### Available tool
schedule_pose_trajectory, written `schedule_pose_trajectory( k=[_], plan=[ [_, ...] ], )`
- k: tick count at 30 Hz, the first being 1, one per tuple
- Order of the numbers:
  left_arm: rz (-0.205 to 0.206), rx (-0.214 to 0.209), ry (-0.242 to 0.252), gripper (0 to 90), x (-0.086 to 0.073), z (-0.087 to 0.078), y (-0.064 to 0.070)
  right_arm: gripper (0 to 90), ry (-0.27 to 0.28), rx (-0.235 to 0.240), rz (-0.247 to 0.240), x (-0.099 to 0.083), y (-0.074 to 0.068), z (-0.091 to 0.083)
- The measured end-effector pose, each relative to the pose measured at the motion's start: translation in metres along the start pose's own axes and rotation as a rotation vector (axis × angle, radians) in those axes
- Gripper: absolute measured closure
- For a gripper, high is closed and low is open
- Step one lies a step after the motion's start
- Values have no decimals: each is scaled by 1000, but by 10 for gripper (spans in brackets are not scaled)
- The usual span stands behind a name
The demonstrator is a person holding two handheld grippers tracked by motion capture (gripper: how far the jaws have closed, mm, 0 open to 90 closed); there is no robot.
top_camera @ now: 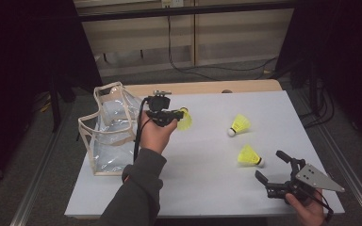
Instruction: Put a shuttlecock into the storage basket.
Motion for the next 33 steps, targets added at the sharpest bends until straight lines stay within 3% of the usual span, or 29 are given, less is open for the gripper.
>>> schedule_pose_trajectory(
  k=[16, 33],
  plan=[
    [-24, -3, 0, 809, 10, -7, -7, 5, -2, 1, 0, 0, 0, 0],
    [-47, 21, 5, 809, 24, -17, -18, 5, -1, 3, 2, 0, 0, 0]
  ],
)
Point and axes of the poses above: each handheld gripper's, and its own axes: z roughly forward along the jaws, x roughly out of its top, y roughly to its right, the point moved 8 cm from there along z, roughly forward along the jaws, and after that the axes turned 2 degrees about z, right-handed, at the moved point
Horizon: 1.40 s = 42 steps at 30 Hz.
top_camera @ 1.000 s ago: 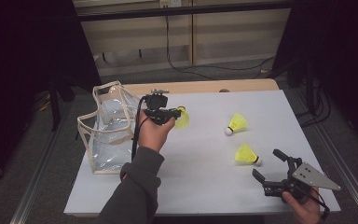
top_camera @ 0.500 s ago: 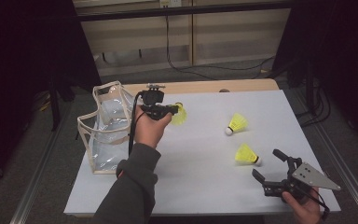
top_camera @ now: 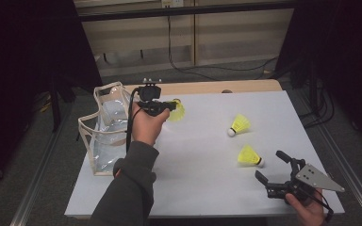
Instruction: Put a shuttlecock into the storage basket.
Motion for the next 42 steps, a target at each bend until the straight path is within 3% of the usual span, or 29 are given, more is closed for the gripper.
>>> schedule_pose_trajectory(
  k=[42],
  plan=[
    [-14, 56, 4, 810, 16, -13, -20, 5, 0, 2, 1, 0, 0, 0]
  ],
)
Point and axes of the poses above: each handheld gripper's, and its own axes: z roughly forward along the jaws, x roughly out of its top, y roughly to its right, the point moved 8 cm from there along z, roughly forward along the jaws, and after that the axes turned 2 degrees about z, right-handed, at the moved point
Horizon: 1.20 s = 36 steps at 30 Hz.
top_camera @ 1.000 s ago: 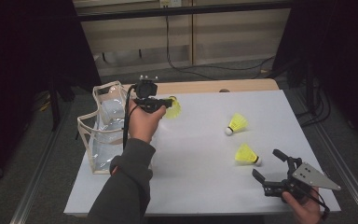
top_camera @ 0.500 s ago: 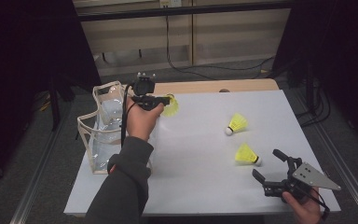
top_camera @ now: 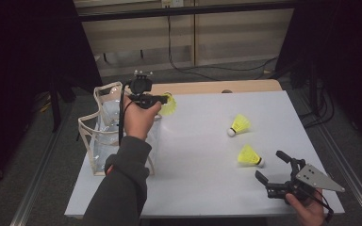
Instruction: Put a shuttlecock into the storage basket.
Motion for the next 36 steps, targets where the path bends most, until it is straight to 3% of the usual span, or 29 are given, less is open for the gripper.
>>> schedule_pose_trajectory(
  k=[17, 36],
  plan=[
    [-23, 3, 12, 810, 6, -6, -9, 5, 0, 1, 0, 0, 0, 0],
    [-27, 44, 13, 810, 15, -16, -22, 6, 1, 1, -4, 0, 0, 0]
  ],
)
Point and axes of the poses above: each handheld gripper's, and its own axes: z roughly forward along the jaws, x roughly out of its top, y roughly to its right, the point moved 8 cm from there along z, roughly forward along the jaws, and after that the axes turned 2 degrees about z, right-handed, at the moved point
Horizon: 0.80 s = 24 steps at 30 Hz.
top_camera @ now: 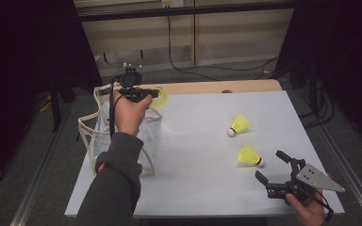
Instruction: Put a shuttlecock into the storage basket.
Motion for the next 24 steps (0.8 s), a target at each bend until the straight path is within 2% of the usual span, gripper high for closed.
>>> schedule_pose_trajectory(
  k=[24],
  plan=[
    [-15, 34, 14, 810, 11, -15, -14, 6, 1, 0, -1, 0, 0, 0]
  ],
)
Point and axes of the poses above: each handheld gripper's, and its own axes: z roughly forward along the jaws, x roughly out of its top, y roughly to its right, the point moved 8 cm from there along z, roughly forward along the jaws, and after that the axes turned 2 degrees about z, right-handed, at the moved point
